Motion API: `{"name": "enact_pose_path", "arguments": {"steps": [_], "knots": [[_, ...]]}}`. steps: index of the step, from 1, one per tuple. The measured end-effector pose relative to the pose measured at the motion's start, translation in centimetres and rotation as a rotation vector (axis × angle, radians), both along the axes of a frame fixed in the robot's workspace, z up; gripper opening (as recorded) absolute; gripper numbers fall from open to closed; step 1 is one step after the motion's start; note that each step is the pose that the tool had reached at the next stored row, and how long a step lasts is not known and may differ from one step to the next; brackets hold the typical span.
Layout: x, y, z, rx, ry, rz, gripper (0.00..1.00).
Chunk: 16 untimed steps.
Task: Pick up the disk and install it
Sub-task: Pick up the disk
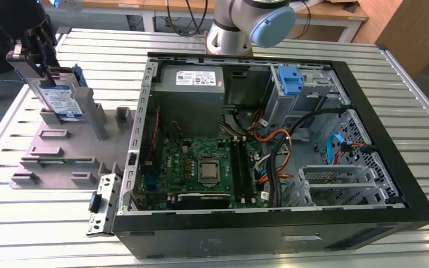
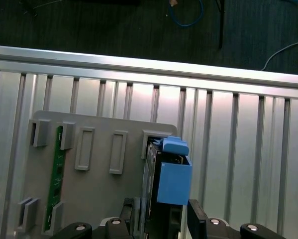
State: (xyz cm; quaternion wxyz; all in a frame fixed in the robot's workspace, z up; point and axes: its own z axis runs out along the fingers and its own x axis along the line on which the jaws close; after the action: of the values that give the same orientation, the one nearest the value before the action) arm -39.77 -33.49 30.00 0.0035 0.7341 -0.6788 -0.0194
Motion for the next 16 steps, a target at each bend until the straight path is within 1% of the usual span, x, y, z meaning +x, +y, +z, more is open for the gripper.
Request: {"name": "enact_pose_path", "arguments": {"steps": [8, 10, 11, 16], "knots": [[0.03, 0.0, 0.0, 0.0, 0.0, 0.0, 0.54], [0.04, 0.0, 0.0, 0.0, 0.0, 0.0, 0.53], [0.05, 0.0, 0.0, 0.0, 0.0001, 0.0, 0.45], [0.07, 0.0, 0.03, -0.0001, 0.0002, 0.0, 0.45]]}}
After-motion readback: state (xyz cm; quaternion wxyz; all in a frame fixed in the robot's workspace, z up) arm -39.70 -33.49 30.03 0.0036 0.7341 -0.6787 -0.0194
